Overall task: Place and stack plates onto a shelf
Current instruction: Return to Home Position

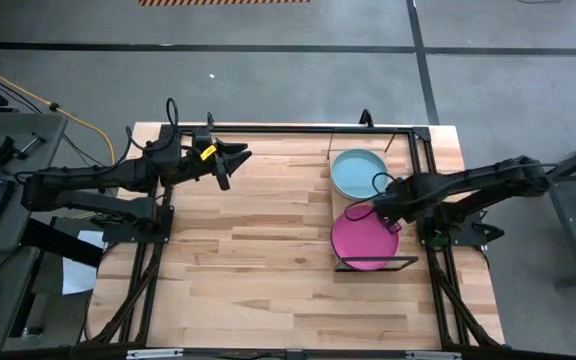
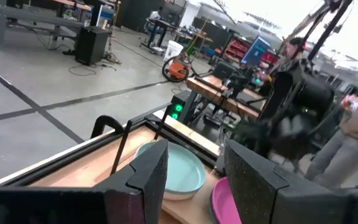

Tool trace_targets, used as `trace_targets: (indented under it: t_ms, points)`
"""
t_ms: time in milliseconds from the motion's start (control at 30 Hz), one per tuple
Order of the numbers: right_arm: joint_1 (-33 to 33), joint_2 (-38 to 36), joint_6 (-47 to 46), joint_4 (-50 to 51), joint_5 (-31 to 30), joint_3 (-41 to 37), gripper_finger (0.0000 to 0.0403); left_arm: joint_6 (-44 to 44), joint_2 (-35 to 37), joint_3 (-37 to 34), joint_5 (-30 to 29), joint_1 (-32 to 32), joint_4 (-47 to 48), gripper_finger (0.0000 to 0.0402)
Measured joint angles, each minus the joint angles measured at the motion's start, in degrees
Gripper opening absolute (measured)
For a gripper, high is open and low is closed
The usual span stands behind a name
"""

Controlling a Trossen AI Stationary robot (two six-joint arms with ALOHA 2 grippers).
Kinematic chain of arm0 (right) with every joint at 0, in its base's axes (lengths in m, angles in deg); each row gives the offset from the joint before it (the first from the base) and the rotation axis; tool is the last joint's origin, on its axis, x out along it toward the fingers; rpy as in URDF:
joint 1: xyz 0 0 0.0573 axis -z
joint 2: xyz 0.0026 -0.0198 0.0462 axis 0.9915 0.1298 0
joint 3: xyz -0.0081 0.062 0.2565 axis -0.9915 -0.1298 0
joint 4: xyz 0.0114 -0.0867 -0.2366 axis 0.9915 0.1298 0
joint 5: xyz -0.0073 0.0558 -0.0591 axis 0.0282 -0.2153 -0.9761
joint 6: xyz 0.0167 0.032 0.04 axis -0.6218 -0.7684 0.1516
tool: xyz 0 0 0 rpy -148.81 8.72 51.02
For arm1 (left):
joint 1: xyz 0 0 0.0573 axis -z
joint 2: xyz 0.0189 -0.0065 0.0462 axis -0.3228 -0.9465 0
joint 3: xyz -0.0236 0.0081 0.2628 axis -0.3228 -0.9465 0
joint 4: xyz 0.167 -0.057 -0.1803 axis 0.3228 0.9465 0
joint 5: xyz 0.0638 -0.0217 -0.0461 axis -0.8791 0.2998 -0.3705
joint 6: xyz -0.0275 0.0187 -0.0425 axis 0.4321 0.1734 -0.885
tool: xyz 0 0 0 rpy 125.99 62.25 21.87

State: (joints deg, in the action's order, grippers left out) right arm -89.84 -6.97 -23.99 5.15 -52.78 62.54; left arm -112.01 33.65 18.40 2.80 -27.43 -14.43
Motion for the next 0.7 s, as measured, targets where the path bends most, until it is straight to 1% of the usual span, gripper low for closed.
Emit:
trace_targets:
  t_ms: [100,267,367,567,633,700]
  points:
    - [-2.2,-5.6,-0.9,-1.2,-2.9,0.0,0.0,0.4,0.1,0.0,0.2,-0.3,1.5,0.0145]
    - [-6.8,-14.2,-9.6,-1.9,-10.7,0.0,0.0,-0.5,0.1,0.0,0.4,-1.5,2.9,0.0145]
    - [-9.3,-18.0,-10.5,-4.6,-14.8,0.0,0.0,-0.1,0.1,0.0,0.4,-1.7,3.8,0.0145]
    - [-10.8,-21.9,-6.6,-13.3,-23.1,0.0,0.0,-2.2,0.1,0.0,1.4,-1.6,3.8,0.0145]
    - [-10.8,-22.4,-1.7,-18.7,-24.8,0.0,0.0,-2.3,0.1,0.0,2.5,-1.6,3.6,0.0145]
    - [-10.6,-22.6,6.3,-25.4,-24.9,0.0,0.0,-3.1,0.1,0.0,3.0,-1.6,3.6,0.0145]
